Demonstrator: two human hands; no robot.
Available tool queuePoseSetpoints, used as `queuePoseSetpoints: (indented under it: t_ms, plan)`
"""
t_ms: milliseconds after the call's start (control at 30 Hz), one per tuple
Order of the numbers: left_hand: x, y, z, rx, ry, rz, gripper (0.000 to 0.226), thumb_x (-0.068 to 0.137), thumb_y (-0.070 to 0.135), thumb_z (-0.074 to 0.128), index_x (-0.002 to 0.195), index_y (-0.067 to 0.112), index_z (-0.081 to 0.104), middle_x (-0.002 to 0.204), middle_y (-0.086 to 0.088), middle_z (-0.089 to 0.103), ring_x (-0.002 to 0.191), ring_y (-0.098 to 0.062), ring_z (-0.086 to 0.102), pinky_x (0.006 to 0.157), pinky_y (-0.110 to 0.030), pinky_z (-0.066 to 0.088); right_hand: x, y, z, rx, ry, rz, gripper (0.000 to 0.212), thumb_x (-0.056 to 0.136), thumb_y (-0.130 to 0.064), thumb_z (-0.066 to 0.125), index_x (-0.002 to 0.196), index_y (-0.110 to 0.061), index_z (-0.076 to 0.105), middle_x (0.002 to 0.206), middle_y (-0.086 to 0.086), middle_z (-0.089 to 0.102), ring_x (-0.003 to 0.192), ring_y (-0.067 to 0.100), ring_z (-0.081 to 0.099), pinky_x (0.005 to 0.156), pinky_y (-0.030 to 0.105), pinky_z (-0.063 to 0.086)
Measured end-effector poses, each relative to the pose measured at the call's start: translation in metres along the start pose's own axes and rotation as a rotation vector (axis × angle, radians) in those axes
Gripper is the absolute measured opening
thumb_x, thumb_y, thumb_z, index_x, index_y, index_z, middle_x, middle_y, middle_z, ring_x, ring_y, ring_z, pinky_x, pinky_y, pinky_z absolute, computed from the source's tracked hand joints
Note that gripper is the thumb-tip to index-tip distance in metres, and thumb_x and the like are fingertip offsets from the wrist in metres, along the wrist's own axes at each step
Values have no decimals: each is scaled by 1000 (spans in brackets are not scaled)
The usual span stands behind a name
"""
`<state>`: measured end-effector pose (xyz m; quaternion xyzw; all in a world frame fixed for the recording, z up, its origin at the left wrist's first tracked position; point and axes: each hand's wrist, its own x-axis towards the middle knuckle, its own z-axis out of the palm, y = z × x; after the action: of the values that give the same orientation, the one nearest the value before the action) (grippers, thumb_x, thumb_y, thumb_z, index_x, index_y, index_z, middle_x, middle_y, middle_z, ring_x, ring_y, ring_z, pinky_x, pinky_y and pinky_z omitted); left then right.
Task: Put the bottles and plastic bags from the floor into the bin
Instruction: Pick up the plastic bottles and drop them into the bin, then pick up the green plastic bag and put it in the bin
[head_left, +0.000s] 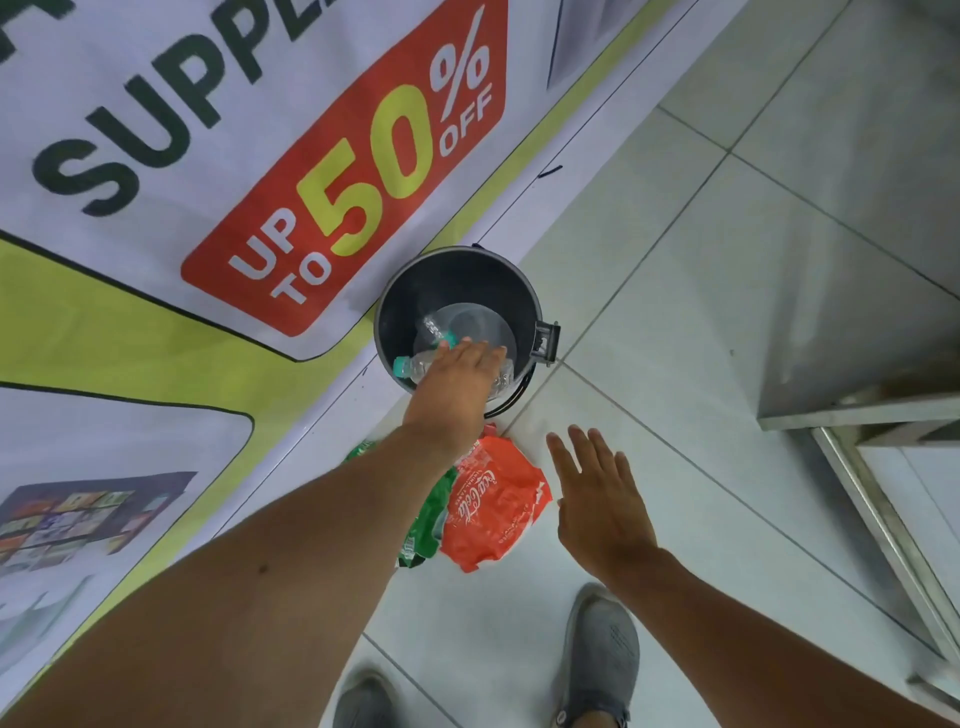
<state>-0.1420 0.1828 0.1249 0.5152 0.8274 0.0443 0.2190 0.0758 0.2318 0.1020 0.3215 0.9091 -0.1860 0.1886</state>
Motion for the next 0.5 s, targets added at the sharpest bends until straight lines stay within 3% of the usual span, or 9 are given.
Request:
queuePoseSetpoints:
  t_ms: [233,367,500]
  plan:
    - [-9,-12,-2,-87,70,-44,83,84,-2,69,156,14,31,158,-14,40,152,-35,27,128,-48,13,1,1,-6,6,-8,-27,79,94,-14,60,159,-16,17,166,17,19,154,39,12,122,57,19]
    - [-56,-30,0,-56,164,-121,75,84,-1,69,151,14,38,151,-14,50,147,-35,38,123,-49,30,-3,-12,-15,18,-20,-40,77,96,-17,56,160,-16,14,167,17,16,154,38,10,123,56,18]
    - [-114,-67,30,20,167,-174,68,85,2,65,149,10,44,151,-16,52,146,-38,39,120,-54,33,-5,-34,0,9,-3,-89,82,90,-8,61,159,-15,17,165,19,22,153,39,15,122,56,22]
